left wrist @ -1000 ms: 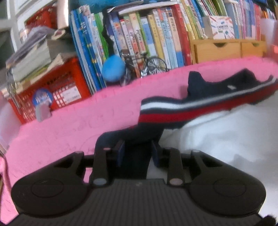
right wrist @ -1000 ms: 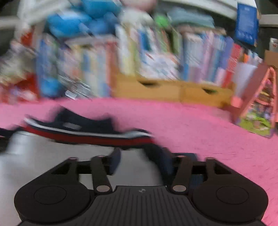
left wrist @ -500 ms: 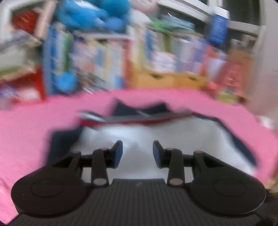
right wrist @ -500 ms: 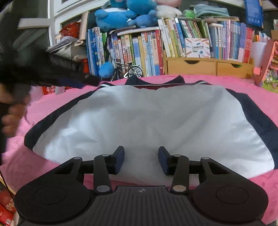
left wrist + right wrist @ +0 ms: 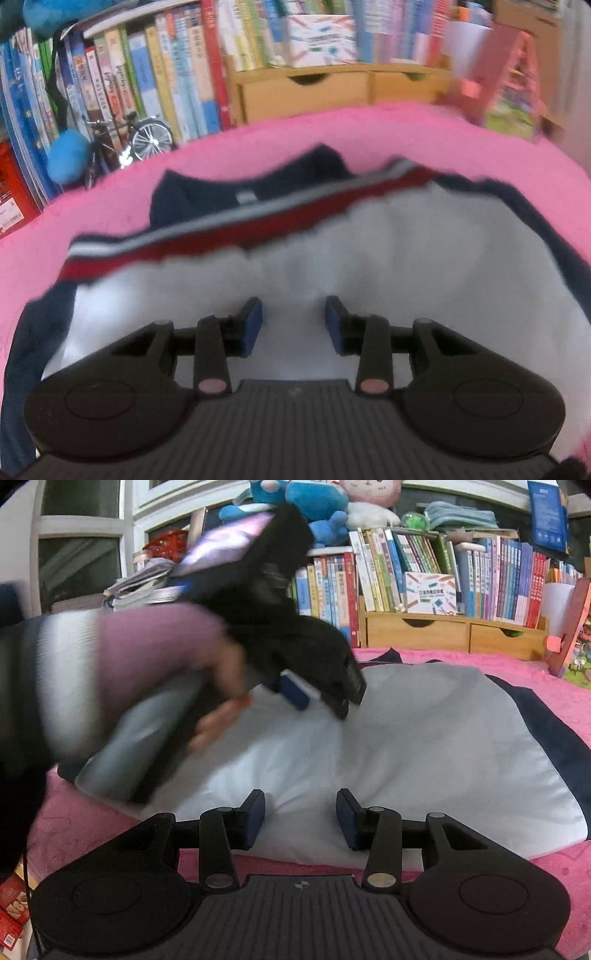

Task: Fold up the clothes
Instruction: 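Release the jacket and smooth the white lining flat with both open tools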

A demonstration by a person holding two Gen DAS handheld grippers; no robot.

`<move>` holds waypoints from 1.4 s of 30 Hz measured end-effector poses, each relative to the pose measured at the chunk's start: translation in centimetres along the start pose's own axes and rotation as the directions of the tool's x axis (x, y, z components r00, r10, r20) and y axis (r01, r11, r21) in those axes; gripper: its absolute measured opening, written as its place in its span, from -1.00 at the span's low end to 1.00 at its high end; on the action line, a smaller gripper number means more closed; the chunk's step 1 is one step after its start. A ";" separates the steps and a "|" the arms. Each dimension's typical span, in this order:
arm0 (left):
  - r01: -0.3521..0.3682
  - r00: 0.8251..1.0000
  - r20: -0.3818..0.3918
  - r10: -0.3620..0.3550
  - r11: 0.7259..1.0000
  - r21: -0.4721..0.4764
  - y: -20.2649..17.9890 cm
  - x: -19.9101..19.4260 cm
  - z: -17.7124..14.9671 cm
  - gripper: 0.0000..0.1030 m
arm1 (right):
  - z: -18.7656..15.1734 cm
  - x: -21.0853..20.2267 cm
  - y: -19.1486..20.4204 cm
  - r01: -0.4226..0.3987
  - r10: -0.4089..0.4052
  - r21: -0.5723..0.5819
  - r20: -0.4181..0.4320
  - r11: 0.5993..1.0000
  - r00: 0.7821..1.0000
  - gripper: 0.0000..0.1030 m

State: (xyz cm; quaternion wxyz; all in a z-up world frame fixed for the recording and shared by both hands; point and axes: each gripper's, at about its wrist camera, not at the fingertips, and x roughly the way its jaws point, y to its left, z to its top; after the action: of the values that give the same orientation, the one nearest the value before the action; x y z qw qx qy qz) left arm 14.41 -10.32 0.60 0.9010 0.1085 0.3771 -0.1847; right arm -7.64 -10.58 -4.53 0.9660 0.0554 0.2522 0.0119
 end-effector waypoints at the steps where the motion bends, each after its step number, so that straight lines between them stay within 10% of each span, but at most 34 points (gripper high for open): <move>1: -0.007 1.000 -0.001 0.007 1.000 -0.011 0.1 0.7 0.7 -0.28 | 0.0 0.0 0.0 -0.003 0.003 0.001 0.003 1.000 1.000 -0.16; 10: -0.011 1.000 0.025 0.014 0.990 -0.140 2.1 3.0 3.5 -0.34 | -0.3 -0.2 0.4 0.003 -0.003 -0.015 0.023 1.000 1.000 -0.16; 20: 0.143 0.990 -0.003 -0.143 0.989 -0.040 1.3 -9.3 -3.6 -0.38 | -0.5 -0.4 0.7 0.019 -0.018 -0.026 0.034 0.999 0.999 -0.15; 25: 0.114 0.988 -0.106 -0.114 0.993 -0.002 0.0 -5.7 -5.4 -0.44 | -0.4 -0.4 0.7 0.022 -0.021 -0.032 0.036 0.999 0.999 -0.15; 33: -0.051 0.998 -0.024 0.050 0.998 -0.043 0.4 2.6 1.5 -0.45 | -0.4 -0.3 0.9 0.034 -0.033 -0.042 0.035 0.999 0.999 -0.16; 42: -0.044 0.999 0.008 0.046 0.988 -0.147 3.2 3.4 3.8 -0.43 | -0.8 -0.9 1.1 0.019 -0.016 -0.069 0.049 0.997 0.999 -0.16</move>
State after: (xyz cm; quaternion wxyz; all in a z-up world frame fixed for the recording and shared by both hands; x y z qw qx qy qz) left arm 20.32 -9.52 0.96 0.9126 0.0496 0.3822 -0.1366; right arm -8.77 -9.48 -4.65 0.9733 0.0198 0.2285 0.0108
